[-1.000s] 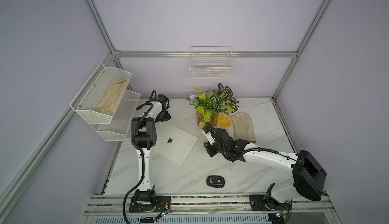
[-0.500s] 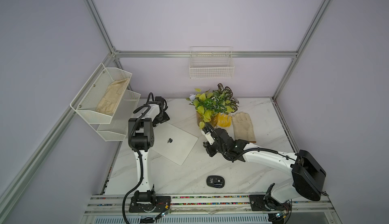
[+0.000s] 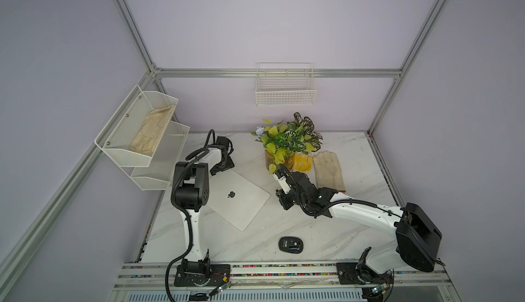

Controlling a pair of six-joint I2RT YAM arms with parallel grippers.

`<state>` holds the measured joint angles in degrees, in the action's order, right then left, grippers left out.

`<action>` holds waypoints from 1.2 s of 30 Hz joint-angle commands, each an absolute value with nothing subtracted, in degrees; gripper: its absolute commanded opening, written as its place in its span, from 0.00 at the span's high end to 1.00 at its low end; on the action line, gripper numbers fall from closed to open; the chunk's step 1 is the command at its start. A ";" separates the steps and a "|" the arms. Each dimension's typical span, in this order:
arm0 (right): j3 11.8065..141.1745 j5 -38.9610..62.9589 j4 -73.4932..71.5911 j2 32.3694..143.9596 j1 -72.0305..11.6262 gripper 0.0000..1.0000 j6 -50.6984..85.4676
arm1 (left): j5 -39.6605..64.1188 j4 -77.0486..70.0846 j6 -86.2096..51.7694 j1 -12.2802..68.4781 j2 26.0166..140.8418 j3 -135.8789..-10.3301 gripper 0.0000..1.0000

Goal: Insert the wireless mouse receiver into the laptop
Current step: Adjust the laptop at the center of the board.

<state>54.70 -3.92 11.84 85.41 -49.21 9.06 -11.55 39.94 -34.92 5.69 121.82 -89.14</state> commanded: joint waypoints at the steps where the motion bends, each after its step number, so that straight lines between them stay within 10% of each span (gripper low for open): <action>1: 53.17 -2.99 13.75 84.49 -48.90 0.85 11.30 | -2.05 48.00 -38.49 10.63 118.98 -83.79 0.23; 8: 52.60 2.62 22.43 86.85 -49.34 0.84 13.84 | -1.57 44.95 -39.58 12.26 113.65 -77.24 0.22; 14: 55.00 5.93 28.09 88.63 -56.54 0.84 15.37 | -4.04 45.93 -36.48 11.26 112.06 -78.73 0.00; 36: 68.07 -0.61 35.97 103.77 -72.09 0.84 31.61 | -0.29 44.52 -31.72 2.64 105.80 -77.52 0.00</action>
<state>65.65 2.20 33.36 102.78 -71.90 28.40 -1.37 45.82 -31.88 3.29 105.38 -78.81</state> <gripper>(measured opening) 0.164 0.999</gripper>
